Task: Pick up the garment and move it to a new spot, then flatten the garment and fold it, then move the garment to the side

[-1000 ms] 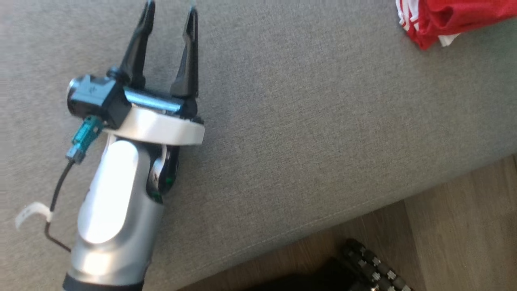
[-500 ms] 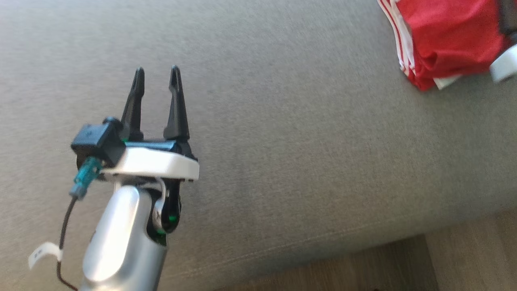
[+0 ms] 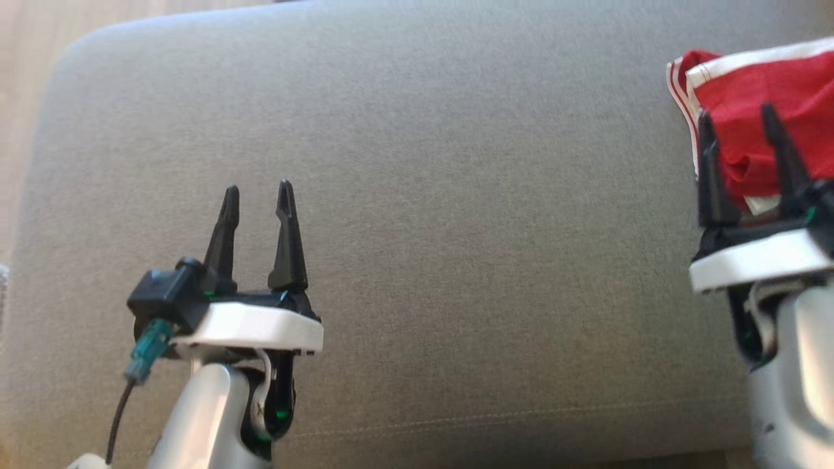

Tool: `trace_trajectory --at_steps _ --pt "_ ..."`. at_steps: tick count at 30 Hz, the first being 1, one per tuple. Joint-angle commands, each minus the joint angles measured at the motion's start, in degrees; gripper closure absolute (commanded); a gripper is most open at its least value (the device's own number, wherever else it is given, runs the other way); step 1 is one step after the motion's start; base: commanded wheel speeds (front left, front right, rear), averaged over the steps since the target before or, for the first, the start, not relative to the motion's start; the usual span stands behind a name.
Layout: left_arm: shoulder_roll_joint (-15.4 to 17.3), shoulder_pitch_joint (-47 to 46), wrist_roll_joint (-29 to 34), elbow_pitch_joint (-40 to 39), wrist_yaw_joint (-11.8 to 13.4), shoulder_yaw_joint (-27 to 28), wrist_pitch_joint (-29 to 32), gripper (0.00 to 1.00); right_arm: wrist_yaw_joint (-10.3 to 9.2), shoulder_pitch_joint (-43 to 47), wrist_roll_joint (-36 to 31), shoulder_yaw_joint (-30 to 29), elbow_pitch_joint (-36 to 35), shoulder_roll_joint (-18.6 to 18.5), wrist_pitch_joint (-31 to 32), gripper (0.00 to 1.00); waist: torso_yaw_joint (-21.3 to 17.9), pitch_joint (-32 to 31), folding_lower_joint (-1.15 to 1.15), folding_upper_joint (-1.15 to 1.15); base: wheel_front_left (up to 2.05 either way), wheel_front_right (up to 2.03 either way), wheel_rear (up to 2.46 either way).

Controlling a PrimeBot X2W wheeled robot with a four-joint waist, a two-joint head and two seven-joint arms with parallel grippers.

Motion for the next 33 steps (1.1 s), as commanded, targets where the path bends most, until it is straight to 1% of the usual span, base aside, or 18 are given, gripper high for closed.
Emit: trace_trajectory --at_steps 1,4,6,11,15,19,21,23,25,33 --pt "0.4 -0.9 0.5 -2.1 -0.2 1.7 0.1 0.0 -0.03 0.1 -0.6 0.8 -2.3 0.5 -0.5 0.0 0.9 -0.9 0.0 0.0 0.0 0.0 0.0" --pt "0.4 -0.1 3.1 -1.8 -1.7 0.7 0.1 0.0 -0.03 2.8 -1.0 0.1 -3.4 2.7 -0.5 0.0 1.4 -1.4 0.0 0.0 0.0 0.0 0.0" --pt "0.4 0.4 3.3 -1.7 -1.8 0.5 0.1 0.0 -0.03 4.2 -1.5 0.6 -3.8 3.2 -0.5 0.0 1.7 -1.7 0.0 0.0 0.0 0.0 0.0" --pt "0.4 1.1 3.5 -1.5 -0.7 1.3 0.1 0.0 -0.03 5.9 -2.1 1.0 -4.5 4.0 -0.5 0.0 2.0 -2.3 0.0 0.0 0.0 0.0 0.0" --pt "0.4 1.5 2.1 -0.7 -0.7 1.6 0.1 0.0 -0.03 6.3 -2.3 1.3 -4.9 4.4 -0.5 0.0 1.9 -2.5 0.0 0.0 0.0 0.0 0.0" --pt "0.4 1.3 1.6 -0.4 -0.2 2.1 0.1 0.0 -0.03 6.6 -2.7 1.6 -5.3 4.8 -0.5 0.0 1.9 -2.4 0.0 0.0 0.0 0.0 0.0" --pt "0.4 1.0 3.8 -0.8 0.8 2.4 0.1 0.0 -0.03 6.8 -2.7 1.7 -5.4 4.9 -0.5 0.0 2.0 -2.3 0.0 0.0 0.0 0.0 0.0" --pt "0.4 1.1 3.7 -1.6 1.9 2.7 0.1 0.0 -0.03 6.9 -2.7 1.6 -5.4 5.0 -0.5 0.0 2.1 -2.3 0.0 0.0 0.0 0.0 0.0" --pt "0.4 1.3 3.7 -2.0 2.3 2.6 0.1 0.0 -0.03 6.9 -2.7 1.5 -5.4 5.0 -0.5 0.0 2.1 -2.1 0.0 0.0 0.0 0.0 0.0" --pt "0.4 1.5 2.8 -2.6 -0.5 2.7 0.1 0.0 -0.03 6.9 -3.2 1.7 -5.2 5.1 -0.5 0.0 2.4 -1.8 0.0 0.0 0.0 0.0 0.0"
